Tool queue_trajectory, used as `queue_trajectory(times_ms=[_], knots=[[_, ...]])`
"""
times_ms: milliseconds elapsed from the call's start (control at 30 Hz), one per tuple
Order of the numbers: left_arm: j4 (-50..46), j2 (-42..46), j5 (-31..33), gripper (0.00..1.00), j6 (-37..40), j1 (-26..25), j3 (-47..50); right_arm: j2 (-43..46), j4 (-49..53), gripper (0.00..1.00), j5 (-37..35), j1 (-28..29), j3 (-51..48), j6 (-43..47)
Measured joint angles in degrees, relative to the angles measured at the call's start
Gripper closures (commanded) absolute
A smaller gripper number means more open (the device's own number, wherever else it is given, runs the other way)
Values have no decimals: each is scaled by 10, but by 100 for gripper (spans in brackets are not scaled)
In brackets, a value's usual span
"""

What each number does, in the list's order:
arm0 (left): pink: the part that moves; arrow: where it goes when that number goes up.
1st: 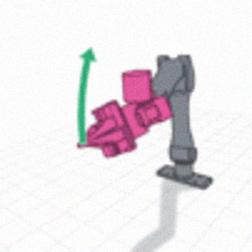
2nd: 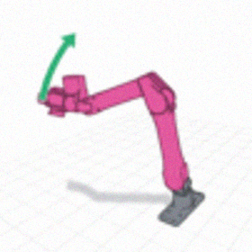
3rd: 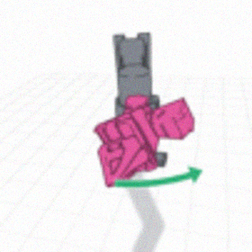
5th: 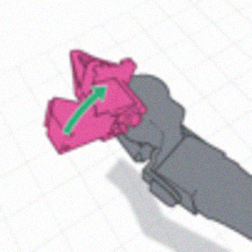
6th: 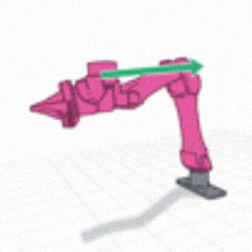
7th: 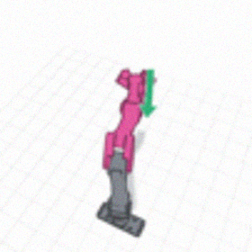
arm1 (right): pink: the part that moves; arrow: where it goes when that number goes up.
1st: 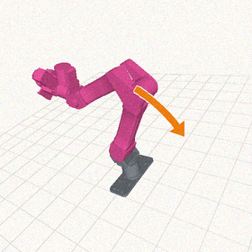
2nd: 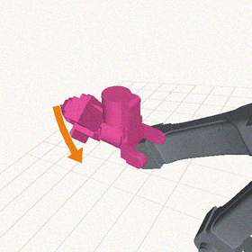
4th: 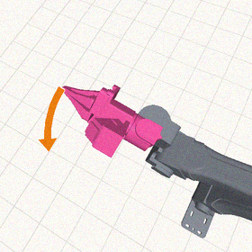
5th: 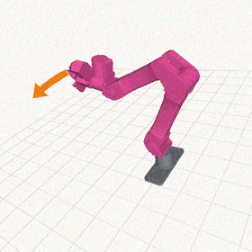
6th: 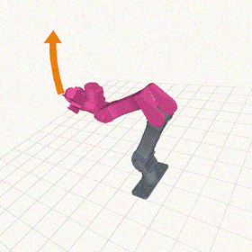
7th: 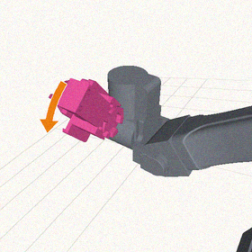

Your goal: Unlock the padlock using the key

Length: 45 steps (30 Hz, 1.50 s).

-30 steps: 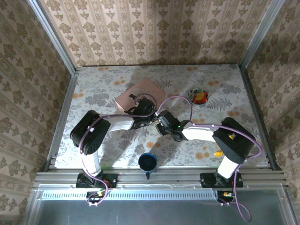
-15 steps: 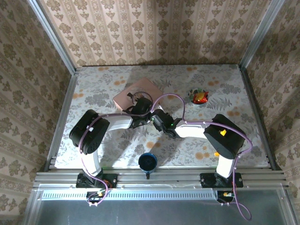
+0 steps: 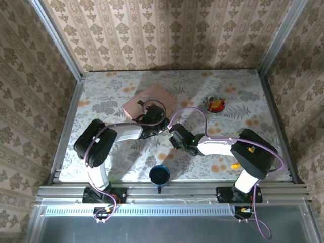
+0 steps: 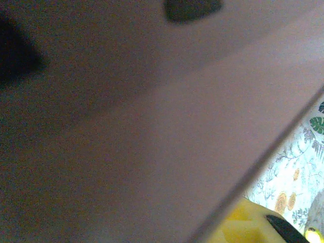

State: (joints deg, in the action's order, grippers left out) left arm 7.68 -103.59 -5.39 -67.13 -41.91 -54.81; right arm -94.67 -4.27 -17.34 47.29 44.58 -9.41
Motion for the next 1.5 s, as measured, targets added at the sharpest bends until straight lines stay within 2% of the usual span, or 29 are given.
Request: queue_trajectory(times_ms=[433, 633, 1000, 1500], knots=[[5, 4, -7, 100, -2, 0, 5, 36, -68, 62, 301, -164, -35, -137], [6, 18, -20, 100, -2, 0, 19, 20, -124, 63, 407, -193, -35, -190], [17, 21, -26, 100, -2, 0, 28, -35, -179, 64, 478, -199, -34, -221], [24, 21, -28, 100, -2, 0, 30, -63, -214, 68, 496, -199, -33, -229]])
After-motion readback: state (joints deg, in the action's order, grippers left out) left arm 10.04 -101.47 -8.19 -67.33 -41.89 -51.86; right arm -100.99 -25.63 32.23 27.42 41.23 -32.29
